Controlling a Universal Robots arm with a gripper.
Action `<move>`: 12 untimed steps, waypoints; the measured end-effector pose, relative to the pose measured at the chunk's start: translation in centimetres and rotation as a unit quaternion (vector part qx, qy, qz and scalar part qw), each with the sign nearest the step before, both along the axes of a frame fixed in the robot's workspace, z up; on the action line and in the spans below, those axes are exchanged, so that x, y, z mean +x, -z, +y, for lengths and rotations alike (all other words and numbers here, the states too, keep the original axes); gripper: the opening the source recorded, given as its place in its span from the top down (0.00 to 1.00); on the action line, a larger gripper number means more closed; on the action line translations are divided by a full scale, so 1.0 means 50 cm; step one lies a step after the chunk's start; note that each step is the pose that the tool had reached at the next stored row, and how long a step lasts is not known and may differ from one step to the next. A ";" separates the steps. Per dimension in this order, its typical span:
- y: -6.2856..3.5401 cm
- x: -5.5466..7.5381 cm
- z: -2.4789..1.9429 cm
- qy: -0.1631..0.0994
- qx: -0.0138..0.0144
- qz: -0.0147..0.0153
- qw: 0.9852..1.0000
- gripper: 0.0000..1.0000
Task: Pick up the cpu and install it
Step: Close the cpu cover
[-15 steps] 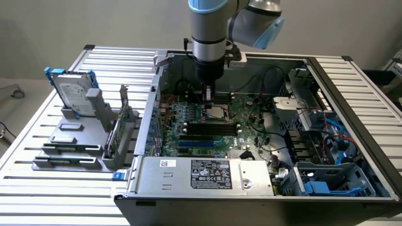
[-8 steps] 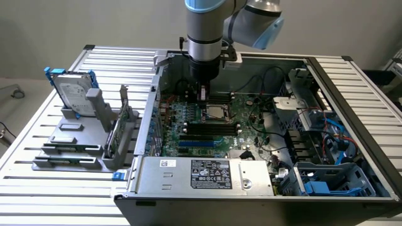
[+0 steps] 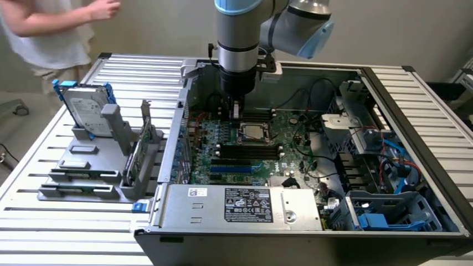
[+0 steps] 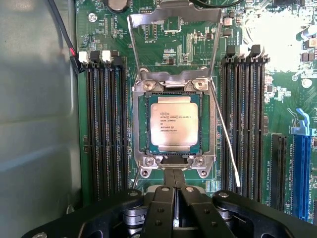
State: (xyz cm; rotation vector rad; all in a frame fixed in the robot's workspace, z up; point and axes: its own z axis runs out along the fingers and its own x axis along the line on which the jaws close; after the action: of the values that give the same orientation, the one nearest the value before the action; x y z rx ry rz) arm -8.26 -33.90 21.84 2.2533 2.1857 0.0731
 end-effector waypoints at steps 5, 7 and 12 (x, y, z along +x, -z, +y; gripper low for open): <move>0.000 0.000 0.0000 0.000 0.000 0.000 1.000 0.89; 0.000 0.000 0.0000 0.000 0.000 0.000 1.000 0.89; -0.002 0.009 -0.0006 0.000 0.000 0.000 1.000 0.89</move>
State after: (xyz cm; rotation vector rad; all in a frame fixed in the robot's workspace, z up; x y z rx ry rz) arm -7.82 -33.93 21.92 2.2533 2.1864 0.0731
